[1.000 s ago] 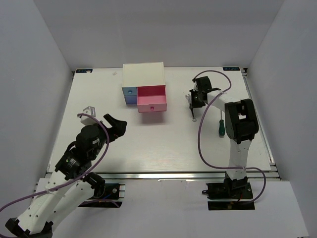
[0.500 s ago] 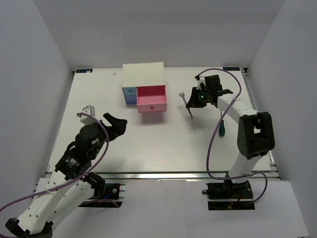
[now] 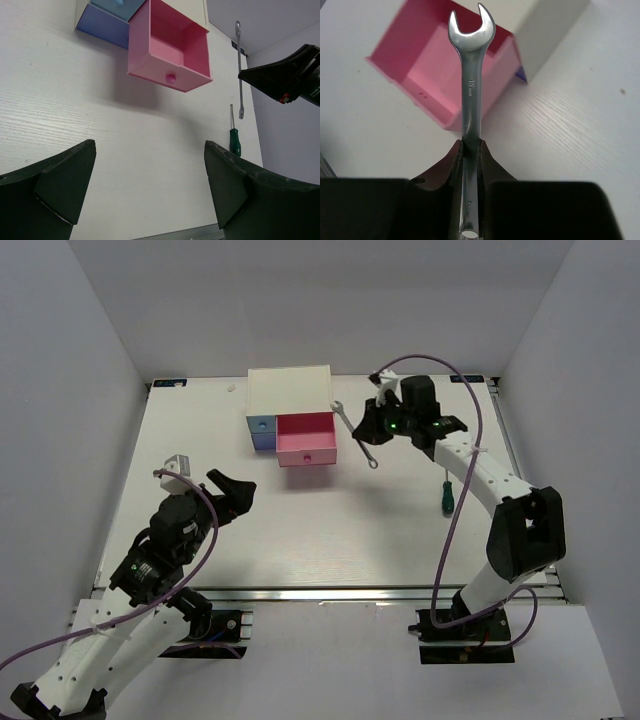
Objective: Sort the tools into containers
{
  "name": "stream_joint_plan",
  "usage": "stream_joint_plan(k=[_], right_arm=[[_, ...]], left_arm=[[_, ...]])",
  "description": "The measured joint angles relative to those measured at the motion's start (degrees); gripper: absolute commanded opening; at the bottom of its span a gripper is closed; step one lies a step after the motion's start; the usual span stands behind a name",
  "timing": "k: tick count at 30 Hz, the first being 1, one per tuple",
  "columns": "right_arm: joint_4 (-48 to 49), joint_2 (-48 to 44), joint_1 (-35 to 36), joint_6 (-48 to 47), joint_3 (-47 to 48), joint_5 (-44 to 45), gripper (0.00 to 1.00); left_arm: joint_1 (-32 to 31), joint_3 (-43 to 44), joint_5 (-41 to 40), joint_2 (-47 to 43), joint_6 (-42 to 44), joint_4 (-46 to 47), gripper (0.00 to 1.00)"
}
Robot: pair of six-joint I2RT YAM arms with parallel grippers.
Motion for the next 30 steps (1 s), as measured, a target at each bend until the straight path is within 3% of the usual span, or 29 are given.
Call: stream_joint_plan(k=[6,12,21,30], right_arm=[[-0.6,2.2,9.3,-9.7,8.2,0.3,0.0],[-3.5,11.1,12.2,-16.7,22.4,2.5,0.0],[-6.9,19.3,13.9,-22.6,29.6,5.6,0.0],[-16.7,19.8,16.9,-30.8,34.3,12.1,0.0]], left_arm=[[0.0,0.0,0.0,0.0,0.0,0.2,0.98],[0.0,-0.3,0.0,-0.9,0.0,0.2,0.98],[0.0,-1.0,-0.2,-1.8,-0.1,0.1,0.98],[0.0,-1.9,-0.9,-3.1,-0.5,0.1,0.98]])
